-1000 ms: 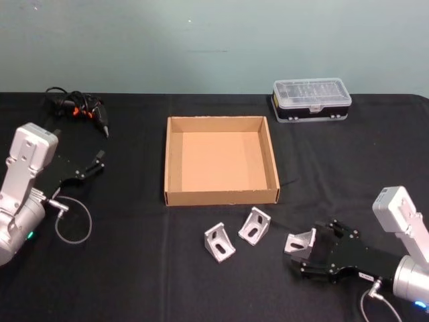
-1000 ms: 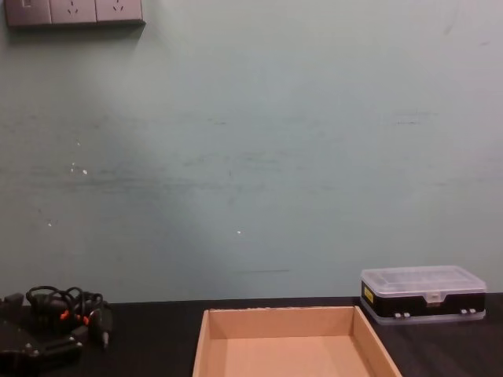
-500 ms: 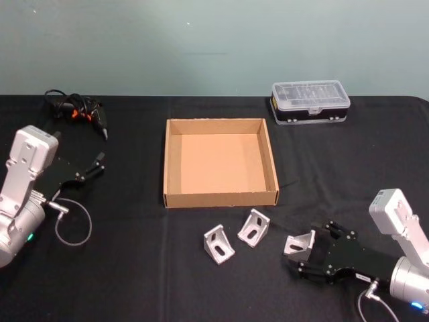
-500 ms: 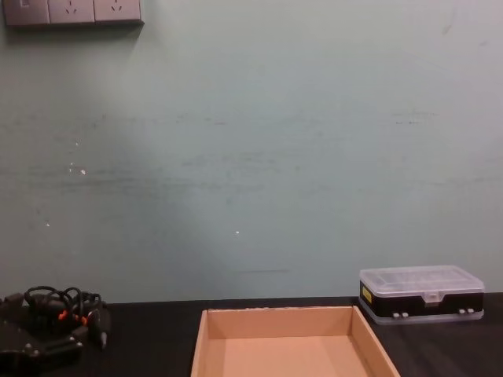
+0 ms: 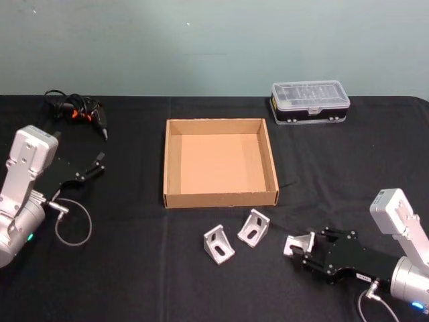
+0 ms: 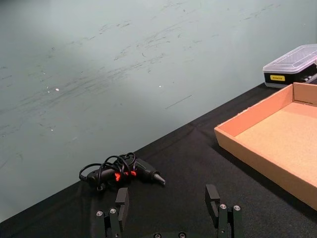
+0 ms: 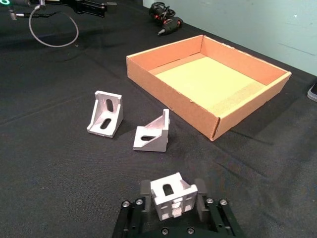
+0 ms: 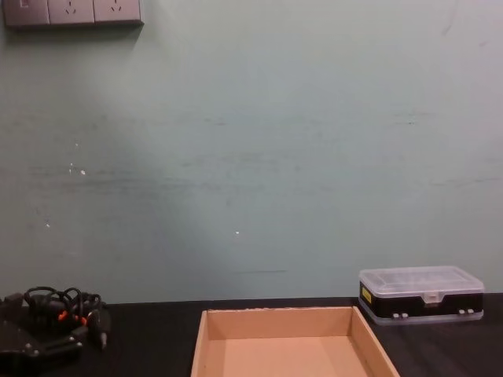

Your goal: Use one hand to pick up the angle iron from the table and place it into the box.

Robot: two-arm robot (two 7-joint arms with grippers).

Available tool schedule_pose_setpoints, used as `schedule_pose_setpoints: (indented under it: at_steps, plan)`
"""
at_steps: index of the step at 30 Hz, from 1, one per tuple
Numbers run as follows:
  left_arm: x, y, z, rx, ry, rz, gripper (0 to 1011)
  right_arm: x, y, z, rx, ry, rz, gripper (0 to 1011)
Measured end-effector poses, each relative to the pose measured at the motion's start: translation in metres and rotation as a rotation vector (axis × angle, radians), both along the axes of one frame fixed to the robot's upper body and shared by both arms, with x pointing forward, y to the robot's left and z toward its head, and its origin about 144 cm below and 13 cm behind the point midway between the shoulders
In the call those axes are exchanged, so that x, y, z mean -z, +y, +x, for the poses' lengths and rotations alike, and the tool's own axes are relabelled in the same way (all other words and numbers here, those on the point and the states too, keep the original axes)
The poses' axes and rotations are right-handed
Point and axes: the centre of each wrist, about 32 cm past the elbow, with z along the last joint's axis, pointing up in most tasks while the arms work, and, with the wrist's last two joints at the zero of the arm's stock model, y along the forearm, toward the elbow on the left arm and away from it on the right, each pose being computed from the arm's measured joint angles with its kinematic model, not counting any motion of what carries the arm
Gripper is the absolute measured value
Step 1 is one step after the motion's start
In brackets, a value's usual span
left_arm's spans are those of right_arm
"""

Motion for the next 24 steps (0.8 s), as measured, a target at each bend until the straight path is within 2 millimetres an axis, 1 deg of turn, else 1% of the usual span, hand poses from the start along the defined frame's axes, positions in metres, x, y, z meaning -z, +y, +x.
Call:
schedule_pose_setpoints:
  at_steps: [2, 4, 16, 20, 24]
  plan:
    - [0.000, 0.000, 0.000, 0.000, 0.000, 0.000, 1011, 0.000, 0.000, 0.000, 0.000, 0.000, 0.000, 499]
    - [0.000, 0.000, 0.000, 0.000, 0.000, 0.000, 1011, 0.000, 0.000, 0.000, 0.000, 0.000, 0.001, 476]
    - [0.000, 0.000, 0.000, 0.000, 0.000, 0.000, 1011, -0.003, 0.000, -0.001, 0.006, -0.012, 0.007, 476]
    - [0.000, 0.000, 0.000, 0.000, 0.000, 0.000, 1011, -0.011, 0.002, 0.001, 0.016, -0.049, 0.025, 476]
    - [0.000, 0.000, 0.000, 0.000, 0.000, 0.000, 1011, -0.027, 0.010, 0.011, 0.023, -0.101, 0.050, 476]
